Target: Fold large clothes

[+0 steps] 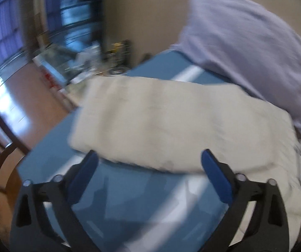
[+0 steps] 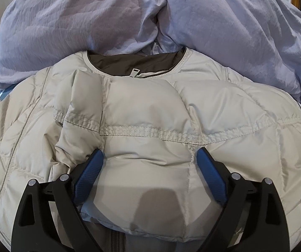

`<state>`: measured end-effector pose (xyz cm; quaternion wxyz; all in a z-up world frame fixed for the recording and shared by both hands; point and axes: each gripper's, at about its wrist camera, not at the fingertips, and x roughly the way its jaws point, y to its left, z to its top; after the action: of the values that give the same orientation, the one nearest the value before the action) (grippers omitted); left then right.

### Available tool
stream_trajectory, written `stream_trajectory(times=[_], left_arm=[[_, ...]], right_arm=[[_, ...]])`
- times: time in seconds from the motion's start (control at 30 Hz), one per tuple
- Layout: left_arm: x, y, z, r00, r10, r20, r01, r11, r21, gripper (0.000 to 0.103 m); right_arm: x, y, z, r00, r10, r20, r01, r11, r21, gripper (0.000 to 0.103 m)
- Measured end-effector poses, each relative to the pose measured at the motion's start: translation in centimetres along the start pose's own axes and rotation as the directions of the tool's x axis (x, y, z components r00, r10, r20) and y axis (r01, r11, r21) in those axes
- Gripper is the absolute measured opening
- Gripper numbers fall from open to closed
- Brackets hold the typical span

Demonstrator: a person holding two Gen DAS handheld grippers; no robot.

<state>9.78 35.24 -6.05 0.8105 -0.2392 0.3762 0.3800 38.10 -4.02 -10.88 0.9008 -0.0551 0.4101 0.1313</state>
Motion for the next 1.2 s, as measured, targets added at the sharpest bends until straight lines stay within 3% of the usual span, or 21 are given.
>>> stream_trajectory(times=[0.27, 0.43, 0.6, 0.7, 0.87, 1.0, 1.1, 1.2], left_arm=[[4.5, 6.3, 3.2, 0.993, 0.073, -0.089, -0.089, 0.978, -0.19, 0.064], [5.0, 6.4, 3.0, 0.995, 0.054, -0.083, -0.07, 0.978, -0.197, 0.052], [4.8, 5.7, 2.8, 0.998, 0.024, -0.061, -0.036, 0.979, -0.199, 0.025], [4.6, 5.6, 2.8, 0.999, 0.005, -0.047, -0.015, 0.978, -0.207, 0.017], [3.4, 5.1, 3.3, 1.0, -0.02, -0.013, 0.017, 0.976, -0.219, 0.011], [0.1, 3.3, 4.9, 0.994, -0.091, 0.067, 0.103, 0.976, -0.193, 0.011], [-3.3, 0.6, 6.1, 0.975, -0.175, 0.139, 0.195, 0.97, -0.144, 0.01], [-6.5, -3.0, 7.1, 0.944, -0.269, 0.189, 0.288, 0.954, -0.081, 0.01]], right_arm=[[0.1, 0.0, -0.1, 1.0, 0.014, -0.001, -0.014, 1.0, 0.012, 0.092], [0.1, 0.0, -0.1, 1.0, 0.016, -0.002, -0.016, 1.0, 0.018, 0.093], [0.1, 0.0, -0.1, 1.0, 0.016, -0.003, -0.016, 1.0, 0.016, 0.093], [0.1, -0.1, -0.1, 1.0, 0.017, -0.003, -0.017, 1.0, 0.017, 0.093], [0.1, -0.1, -0.1, 1.0, 0.018, -0.002, -0.018, 1.0, 0.018, 0.093], [0.1, -0.1, -0.1, 1.0, 0.018, -0.002, -0.018, 1.0, 0.017, 0.093], [0.2, 0.0, -0.3, 1.0, 0.017, -0.004, -0.017, 1.0, 0.016, 0.093], [0.2, 0.2, -0.4, 1.0, 0.013, -0.012, -0.013, 1.0, 0.014, 0.093]])
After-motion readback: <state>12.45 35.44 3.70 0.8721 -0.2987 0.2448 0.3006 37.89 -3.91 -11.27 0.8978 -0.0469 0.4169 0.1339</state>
